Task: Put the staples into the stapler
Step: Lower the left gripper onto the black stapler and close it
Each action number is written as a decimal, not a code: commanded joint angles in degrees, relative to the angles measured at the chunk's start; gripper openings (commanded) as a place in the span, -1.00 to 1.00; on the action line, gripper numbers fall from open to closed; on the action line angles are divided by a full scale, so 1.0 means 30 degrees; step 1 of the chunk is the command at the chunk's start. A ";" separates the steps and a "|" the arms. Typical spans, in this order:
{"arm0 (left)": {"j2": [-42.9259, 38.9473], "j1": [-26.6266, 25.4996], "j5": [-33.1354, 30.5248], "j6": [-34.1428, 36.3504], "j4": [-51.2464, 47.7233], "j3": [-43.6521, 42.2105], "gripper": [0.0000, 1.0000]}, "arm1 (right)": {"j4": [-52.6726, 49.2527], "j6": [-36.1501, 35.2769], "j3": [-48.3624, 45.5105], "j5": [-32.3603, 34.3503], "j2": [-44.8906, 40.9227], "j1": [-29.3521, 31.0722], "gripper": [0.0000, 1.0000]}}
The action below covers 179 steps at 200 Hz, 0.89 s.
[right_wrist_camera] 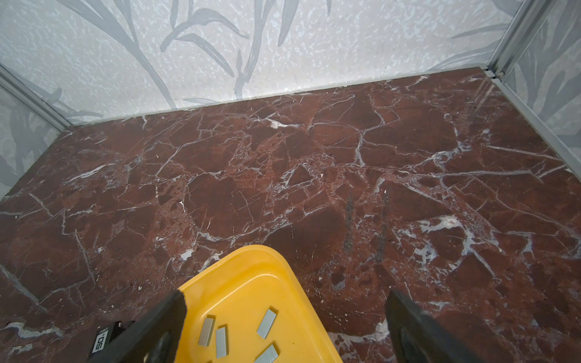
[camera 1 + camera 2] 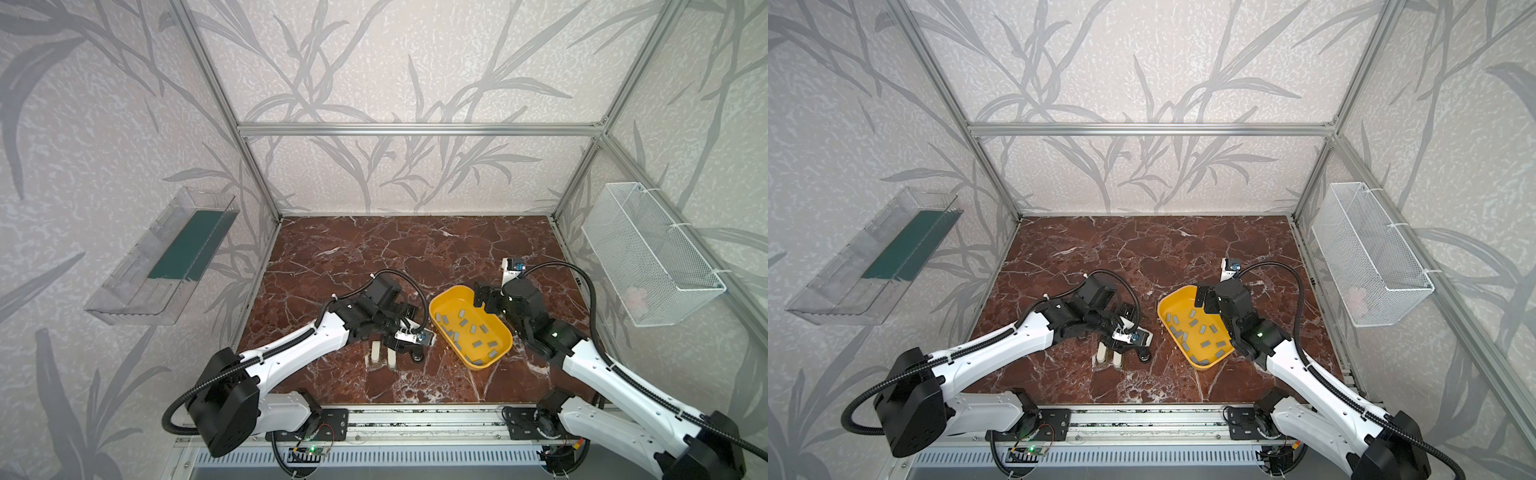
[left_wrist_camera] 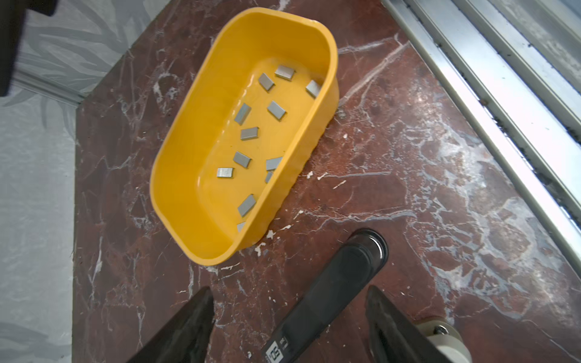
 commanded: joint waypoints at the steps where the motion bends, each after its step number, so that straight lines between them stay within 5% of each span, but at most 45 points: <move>1: 0.1013 -0.0420 -0.1373 0.1836 -0.1541 -0.0102 0.49 | 0.0159 0.0641 -0.0199 -0.0710 0.0204 -0.0211 0.98; 52: 0.2072 -0.1015 -0.2557 0.2675 0.0145 -0.0847 0.41 | 0.0236 0.0856 -0.0060 -0.1215 0.0545 -0.0242 0.99; 179: 0.5059 -0.2137 -0.3367 0.2350 -0.2048 0.1378 0.12 | 0.0292 0.0994 0.0076 -0.1587 0.1131 -0.0229 1.00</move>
